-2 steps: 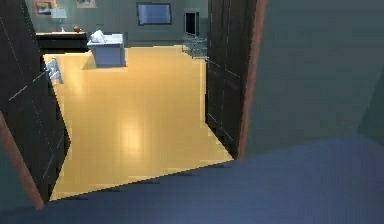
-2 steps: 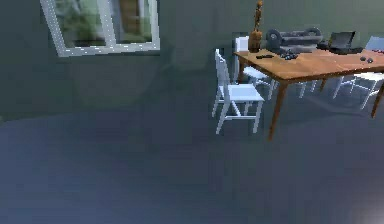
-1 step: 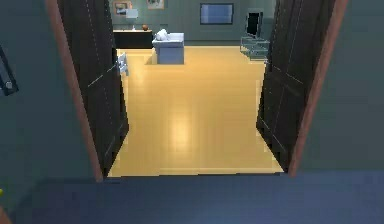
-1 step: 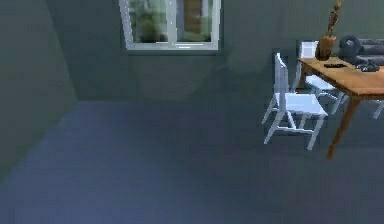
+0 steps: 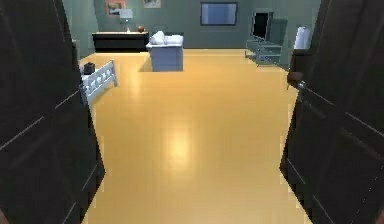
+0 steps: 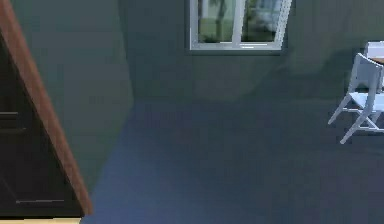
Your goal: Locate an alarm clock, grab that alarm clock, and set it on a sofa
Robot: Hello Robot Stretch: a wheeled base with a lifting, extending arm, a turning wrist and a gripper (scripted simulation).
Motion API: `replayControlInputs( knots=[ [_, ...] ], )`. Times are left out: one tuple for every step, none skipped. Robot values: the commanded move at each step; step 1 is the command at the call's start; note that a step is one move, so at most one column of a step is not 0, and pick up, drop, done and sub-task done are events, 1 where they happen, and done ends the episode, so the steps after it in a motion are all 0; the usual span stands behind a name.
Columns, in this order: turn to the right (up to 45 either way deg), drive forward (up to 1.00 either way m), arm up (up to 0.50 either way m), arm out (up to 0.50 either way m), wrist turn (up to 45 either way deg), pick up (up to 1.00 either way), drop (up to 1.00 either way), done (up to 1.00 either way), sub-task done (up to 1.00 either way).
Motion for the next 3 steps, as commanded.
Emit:
replayControlInputs(
  knots=[
    [-6.0, 0.0, 0.0, 0.0, 0.0, 0.0, 0.0, 0.0, 0.0],
    [0.0, 1.0, 0.0, 0.0, 0.0, 0.0, 0.0, 0.0, 0.0],
    [-3.0, 0.0, 0.0, 0.0, 0.0, 0.0, 0.0, 0.0, 0.0]
  ],
)
